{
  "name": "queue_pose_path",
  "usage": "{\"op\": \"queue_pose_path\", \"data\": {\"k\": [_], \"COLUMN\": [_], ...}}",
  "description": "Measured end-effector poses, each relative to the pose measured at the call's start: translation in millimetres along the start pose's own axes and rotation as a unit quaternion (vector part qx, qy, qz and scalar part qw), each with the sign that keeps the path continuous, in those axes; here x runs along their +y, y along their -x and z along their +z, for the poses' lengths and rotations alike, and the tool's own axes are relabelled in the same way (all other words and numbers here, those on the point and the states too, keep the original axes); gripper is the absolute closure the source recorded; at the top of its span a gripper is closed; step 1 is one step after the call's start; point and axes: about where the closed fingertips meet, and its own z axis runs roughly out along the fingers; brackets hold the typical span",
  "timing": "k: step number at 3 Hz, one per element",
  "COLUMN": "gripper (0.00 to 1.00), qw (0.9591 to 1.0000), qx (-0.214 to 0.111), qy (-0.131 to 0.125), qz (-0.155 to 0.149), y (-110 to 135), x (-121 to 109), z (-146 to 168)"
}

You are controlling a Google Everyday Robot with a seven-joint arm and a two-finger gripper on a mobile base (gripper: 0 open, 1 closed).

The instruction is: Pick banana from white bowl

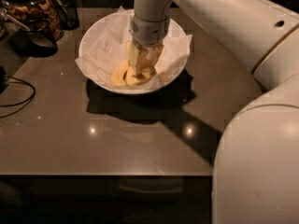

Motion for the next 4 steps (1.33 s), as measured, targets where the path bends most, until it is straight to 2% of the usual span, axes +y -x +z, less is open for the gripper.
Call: {"op": "queue_pose_path", "data": {"k": [1,2,3,4], "gripper": [1.0,1.0,1.0,1.0], "qw": [0.9985,0.9904,0.9751,0.9699], "qx": [-0.037,-0.089,-0.147,-0.154], "qy": [-0.006,-0.018,-0.035,-0.048], "qz": [-0.04,-0.104,-0.162,-0.182], "y": [-22,-64,-104,-108], "x": [6,16,30,32], "z": [-25,-71,-116,-127]}}
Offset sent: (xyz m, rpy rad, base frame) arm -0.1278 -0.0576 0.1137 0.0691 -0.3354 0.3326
